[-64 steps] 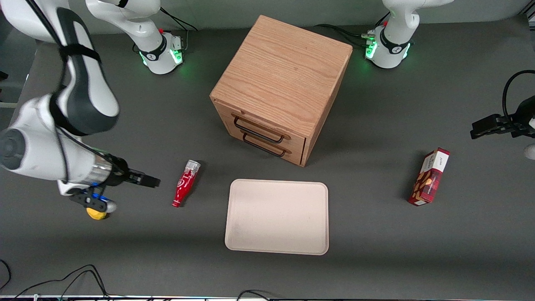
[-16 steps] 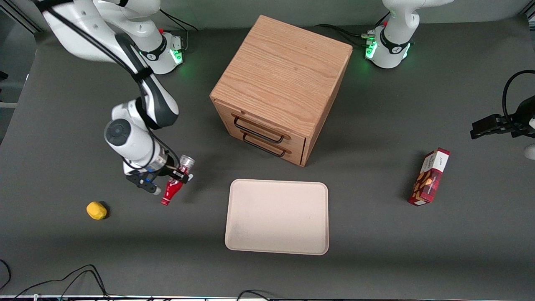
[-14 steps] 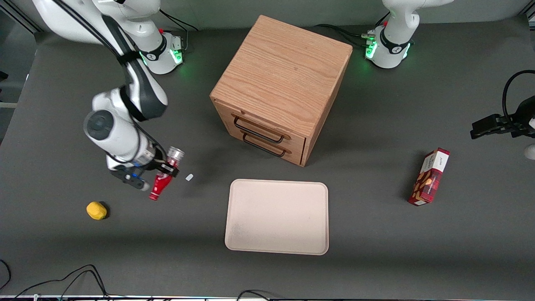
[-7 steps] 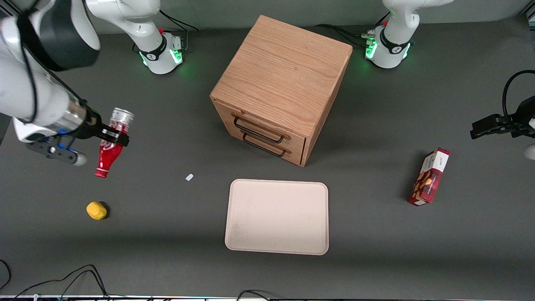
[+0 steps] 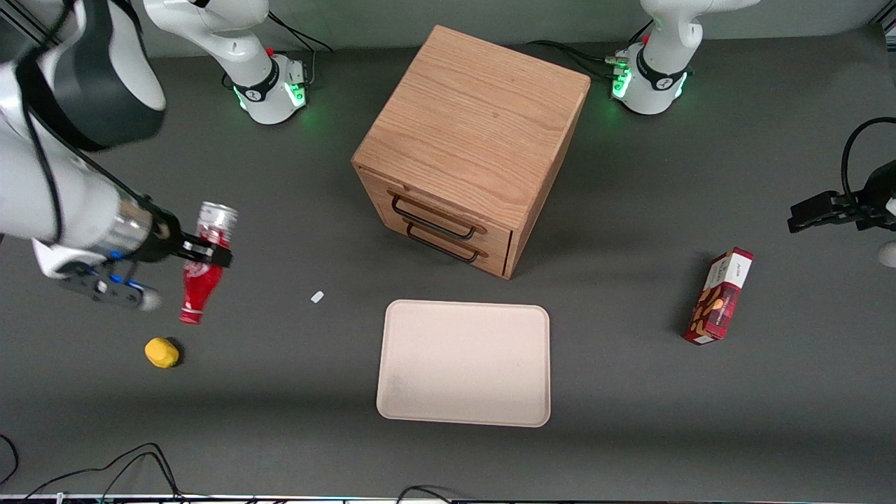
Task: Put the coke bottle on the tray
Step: 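Carry the bottle over the cream tray with the right gripper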
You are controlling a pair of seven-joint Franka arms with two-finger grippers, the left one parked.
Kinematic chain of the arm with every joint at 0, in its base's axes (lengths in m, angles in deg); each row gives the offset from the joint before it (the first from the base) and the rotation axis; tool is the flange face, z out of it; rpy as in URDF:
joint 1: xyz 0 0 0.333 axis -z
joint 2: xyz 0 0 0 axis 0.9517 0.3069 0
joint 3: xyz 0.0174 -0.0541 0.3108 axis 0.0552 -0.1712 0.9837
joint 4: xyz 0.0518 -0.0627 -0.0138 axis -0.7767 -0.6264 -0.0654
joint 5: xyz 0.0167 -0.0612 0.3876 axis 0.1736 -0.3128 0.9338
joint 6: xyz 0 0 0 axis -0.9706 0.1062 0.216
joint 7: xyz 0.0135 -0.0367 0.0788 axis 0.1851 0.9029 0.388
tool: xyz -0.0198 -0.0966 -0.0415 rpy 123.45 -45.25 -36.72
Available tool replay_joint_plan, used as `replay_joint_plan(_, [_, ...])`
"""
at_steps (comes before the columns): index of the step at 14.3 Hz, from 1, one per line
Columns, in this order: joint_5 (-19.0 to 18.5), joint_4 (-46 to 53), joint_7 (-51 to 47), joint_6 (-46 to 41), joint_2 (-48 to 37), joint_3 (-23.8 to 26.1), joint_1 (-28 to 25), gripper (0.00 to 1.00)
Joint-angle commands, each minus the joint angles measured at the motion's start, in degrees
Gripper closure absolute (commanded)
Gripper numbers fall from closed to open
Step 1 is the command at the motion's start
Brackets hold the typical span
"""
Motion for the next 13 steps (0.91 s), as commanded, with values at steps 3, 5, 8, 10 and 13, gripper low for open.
replay_joint_plan(3, [0.6, 21.4, -4.0, 3.8, 21.4, -0.3, -8.7, 1.0])
replay_joint_plan(5, [0.6, 21.4, -4.8, 12.2, 25.7, -0.9, -12.1, 1.0])
replay_joint_plan(8, [0.5, 21.3, -7.0, 22.9, 32.2, -1.1, -15.8, 1.0])
replay_joint_plan(10, [0.4, 21.3, -7.5, 29.0, 35.7, -2.3, -18.3, 1.0])
replay_joint_plan(13, [0.2, 21.2, -7.1, 34.7, 39.5, -4.4, -20.7, 1.0])
